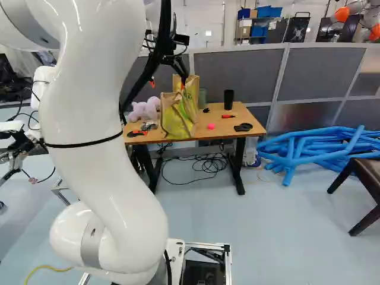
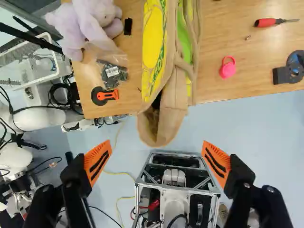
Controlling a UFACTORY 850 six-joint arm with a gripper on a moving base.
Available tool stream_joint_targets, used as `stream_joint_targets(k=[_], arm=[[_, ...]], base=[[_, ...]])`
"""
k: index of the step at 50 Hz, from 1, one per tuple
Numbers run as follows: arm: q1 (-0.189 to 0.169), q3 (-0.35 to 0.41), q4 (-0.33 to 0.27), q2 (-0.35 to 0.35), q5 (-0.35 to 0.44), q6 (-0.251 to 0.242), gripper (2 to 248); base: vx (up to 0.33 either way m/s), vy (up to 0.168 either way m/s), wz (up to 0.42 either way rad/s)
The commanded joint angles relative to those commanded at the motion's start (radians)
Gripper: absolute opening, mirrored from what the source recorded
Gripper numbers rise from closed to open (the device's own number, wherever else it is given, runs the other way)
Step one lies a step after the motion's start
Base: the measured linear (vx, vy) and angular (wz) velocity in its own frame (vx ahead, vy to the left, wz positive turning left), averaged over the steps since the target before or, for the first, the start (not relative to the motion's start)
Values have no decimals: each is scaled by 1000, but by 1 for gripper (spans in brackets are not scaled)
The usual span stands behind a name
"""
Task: Pick up the bag on the ground and place it on the table
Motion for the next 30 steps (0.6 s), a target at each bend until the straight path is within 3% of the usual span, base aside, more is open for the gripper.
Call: stream_joint_targets(k=[30], arm=[[0, 0, 0, 0, 0, 0, 247]], base=[[-122, 0, 5]])
